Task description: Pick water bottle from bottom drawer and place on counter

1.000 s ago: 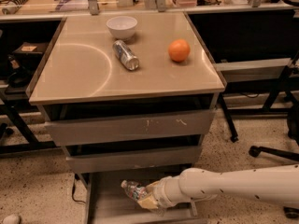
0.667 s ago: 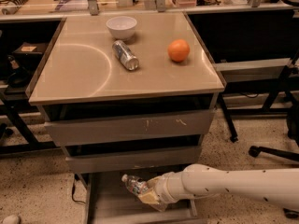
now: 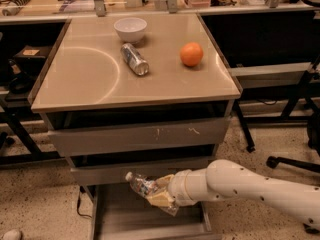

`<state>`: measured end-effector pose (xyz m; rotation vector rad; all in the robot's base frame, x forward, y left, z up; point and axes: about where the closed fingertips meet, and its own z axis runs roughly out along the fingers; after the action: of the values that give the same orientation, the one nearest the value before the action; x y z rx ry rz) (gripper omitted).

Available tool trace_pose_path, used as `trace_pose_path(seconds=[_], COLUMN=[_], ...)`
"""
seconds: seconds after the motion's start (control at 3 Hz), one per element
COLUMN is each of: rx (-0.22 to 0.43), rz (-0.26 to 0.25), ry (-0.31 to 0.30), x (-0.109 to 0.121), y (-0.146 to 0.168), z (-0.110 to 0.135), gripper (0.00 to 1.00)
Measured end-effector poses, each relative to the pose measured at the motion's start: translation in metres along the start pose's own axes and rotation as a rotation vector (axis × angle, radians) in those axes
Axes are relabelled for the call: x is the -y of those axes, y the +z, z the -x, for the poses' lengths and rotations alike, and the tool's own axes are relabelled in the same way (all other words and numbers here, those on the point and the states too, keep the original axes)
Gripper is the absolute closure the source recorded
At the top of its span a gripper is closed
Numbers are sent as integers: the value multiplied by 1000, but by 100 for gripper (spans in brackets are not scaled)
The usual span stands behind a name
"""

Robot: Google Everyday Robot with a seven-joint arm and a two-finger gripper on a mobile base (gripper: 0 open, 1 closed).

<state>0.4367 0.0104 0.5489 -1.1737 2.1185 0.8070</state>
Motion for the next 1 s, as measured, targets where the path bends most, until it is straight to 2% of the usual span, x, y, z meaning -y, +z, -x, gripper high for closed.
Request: trace_pose_path(seconds=[0.67, 1.0], rx=[10, 6], rz=[37, 42], ry=[-145, -152], x=[-39, -42], y=[-48, -49], z=[62, 63], gripper=[100, 100])
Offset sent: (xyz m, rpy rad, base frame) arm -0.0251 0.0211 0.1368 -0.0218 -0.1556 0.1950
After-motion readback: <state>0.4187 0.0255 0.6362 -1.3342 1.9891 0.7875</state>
